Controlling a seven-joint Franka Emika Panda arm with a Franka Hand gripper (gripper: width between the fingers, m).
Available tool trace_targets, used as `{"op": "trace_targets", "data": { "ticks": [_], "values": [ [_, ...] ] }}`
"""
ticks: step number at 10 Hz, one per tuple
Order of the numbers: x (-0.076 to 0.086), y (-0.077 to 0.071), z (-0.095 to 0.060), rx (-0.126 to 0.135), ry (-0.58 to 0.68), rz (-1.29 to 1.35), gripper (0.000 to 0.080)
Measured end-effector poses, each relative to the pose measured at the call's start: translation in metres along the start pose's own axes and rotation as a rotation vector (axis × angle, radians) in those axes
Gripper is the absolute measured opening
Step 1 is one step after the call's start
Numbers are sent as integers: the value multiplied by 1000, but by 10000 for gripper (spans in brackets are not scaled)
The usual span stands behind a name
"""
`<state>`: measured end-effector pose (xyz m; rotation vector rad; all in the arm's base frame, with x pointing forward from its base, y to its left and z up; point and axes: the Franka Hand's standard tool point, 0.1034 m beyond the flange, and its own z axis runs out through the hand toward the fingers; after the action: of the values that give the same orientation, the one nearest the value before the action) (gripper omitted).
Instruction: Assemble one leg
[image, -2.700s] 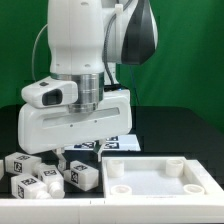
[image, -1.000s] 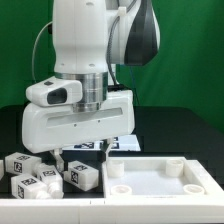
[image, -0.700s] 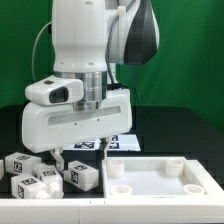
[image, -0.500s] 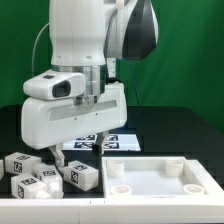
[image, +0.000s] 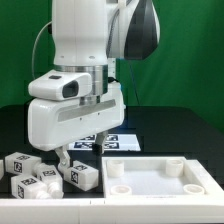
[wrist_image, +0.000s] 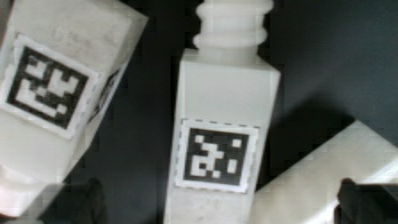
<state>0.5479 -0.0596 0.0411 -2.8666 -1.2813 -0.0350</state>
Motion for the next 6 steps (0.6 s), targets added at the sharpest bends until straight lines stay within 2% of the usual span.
{"op": "trace_targets", "data": {
  "ticks": [3, 6],
  "values": [
    [-10, -1, 14, -1, -5, -115, 649],
    [-3, -3, 13, -12, 7, -149, 649]
  ]
}}
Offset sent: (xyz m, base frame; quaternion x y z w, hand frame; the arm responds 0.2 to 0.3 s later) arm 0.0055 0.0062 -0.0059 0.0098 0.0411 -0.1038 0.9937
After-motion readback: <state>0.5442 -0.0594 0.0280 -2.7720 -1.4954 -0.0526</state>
